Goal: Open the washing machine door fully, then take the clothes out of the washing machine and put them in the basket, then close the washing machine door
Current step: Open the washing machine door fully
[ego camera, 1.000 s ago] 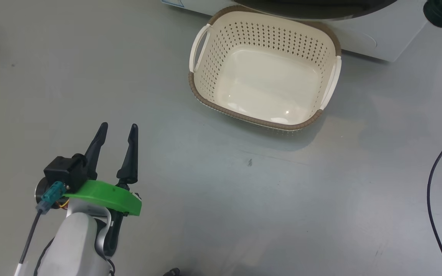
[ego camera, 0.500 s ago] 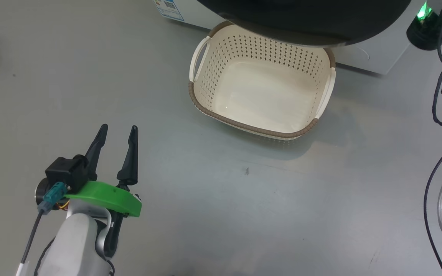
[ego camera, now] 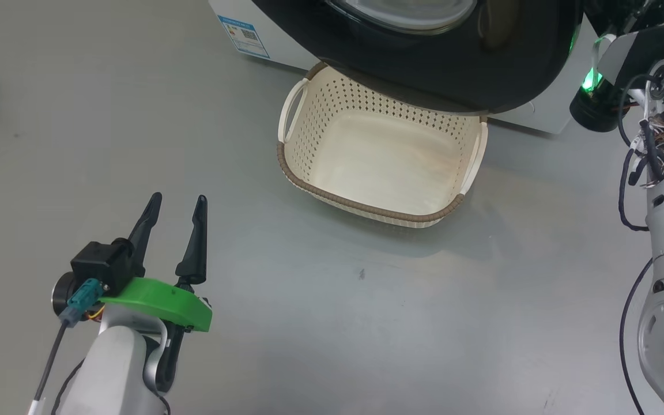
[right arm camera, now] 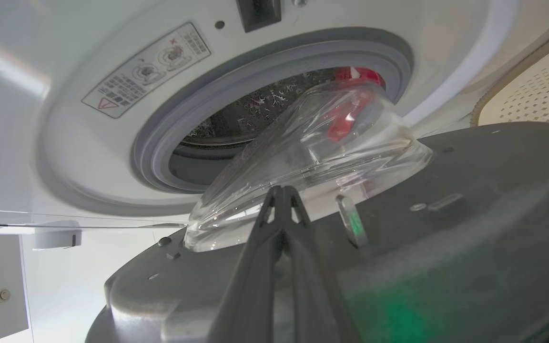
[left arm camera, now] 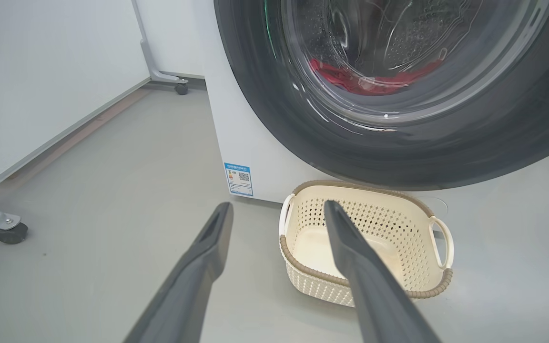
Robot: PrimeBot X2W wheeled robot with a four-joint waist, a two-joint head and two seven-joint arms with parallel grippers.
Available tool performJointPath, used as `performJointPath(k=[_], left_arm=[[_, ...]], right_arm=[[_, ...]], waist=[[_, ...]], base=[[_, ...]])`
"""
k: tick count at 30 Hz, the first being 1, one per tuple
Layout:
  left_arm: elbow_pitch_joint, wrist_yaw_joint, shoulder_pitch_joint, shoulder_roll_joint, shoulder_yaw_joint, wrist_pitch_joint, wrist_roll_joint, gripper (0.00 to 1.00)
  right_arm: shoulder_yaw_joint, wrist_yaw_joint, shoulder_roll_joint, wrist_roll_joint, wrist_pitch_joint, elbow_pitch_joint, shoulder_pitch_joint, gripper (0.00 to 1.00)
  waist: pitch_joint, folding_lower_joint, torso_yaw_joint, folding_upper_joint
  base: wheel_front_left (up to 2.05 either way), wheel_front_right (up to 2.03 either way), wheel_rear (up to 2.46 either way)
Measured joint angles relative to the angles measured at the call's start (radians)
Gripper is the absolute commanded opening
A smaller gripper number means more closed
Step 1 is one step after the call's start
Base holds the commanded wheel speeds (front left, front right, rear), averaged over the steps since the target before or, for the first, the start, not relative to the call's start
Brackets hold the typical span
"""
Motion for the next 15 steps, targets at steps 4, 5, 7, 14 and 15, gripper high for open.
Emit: performJointPath(k=[4, 5, 7, 14, 15], left_arm=[[0.0, 0.0, 0.006, 0.0, 0.002, 0.0, 0.003, 1.0], [0.0, 0.0, 0.009, 0.0, 0.003, 0.0, 0.004, 1.0], [0.0, 0.0, 0.016, 0.0, 0.003, 0.0, 0.01, 1.0], [0.0, 0.0, 0.025, 0.0, 0.003, 0.0, 0.029, 1.0], [0.0, 0.0, 0.026, 0.0, 0.003, 0.0, 0.029, 1.0]], right_arm=[[0.012, 0.001, 0.002, 0.004, 0.015, 0.003, 0.022, 0.0], [0.016, 0.001, 0.002, 0.01, 0.021, 0.005, 0.028, 0.0], [0.022, 0.001, 0.003, 0.019, 0.03, 0.008, 0.039, 0.0], [0.049, 0.001, 0.005, 0.044, 0.055, 0.012, 0.066, 0.0], [0.052, 0.001, 0.005, 0.048, 0.056, 0.012, 0.07, 0.0]], waist=[[-0.016, 0.0, -0.007, 0.0], [-0.02, 0.0, -0.009, 0.0], [-0.028, 0.0, -0.012, 0.0], [-0.053, 0.0, -0.022, 0.0], [-0.056, 0.0, -0.023, 0.0]], base=[[0.0, 0.0, 0.0], [0.0, 0.0, 0.0], [0.0, 0.0, 0.0], [0.0, 0.0, 0.0], [0.0, 0.0, 0.0]])
